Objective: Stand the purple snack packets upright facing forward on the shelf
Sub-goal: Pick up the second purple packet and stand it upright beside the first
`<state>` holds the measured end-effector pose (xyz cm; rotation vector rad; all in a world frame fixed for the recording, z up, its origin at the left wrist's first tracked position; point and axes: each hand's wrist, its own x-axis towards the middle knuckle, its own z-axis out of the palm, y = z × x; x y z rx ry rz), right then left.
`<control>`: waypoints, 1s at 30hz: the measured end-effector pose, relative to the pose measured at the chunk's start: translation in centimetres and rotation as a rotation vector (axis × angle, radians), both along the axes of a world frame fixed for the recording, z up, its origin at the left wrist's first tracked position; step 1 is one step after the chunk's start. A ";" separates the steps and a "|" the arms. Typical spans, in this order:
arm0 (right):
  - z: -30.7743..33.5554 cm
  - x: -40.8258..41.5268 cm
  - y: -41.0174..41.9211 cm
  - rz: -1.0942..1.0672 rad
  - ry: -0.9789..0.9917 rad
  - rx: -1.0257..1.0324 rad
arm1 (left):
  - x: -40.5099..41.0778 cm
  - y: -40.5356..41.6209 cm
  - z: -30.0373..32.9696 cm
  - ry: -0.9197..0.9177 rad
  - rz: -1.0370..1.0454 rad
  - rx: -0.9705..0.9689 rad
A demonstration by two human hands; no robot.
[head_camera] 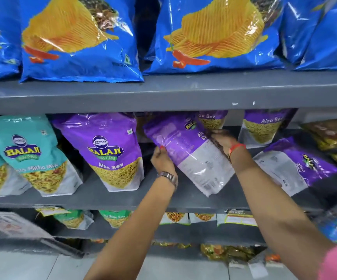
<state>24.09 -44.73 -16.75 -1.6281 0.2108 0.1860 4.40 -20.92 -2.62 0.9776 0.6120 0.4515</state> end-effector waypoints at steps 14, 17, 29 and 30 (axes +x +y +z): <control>16.1 -18.1 7.6 -0.175 -0.096 0.248 | 3.1 1.8 5.6 -0.265 0.053 -0.157; 15.9 -18.2 7.8 -0.199 -0.097 0.252 | 2.9 1.8 5.9 -0.258 0.052 -0.116; 15.8 -19.6 8.0 -0.237 -0.059 0.274 | -1.5 1.0 2.3 -0.187 -0.024 0.526; 15.9 -19.7 8.1 -0.245 -0.051 0.243 | -2.0 0.6 1.9 -0.205 -0.085 0.534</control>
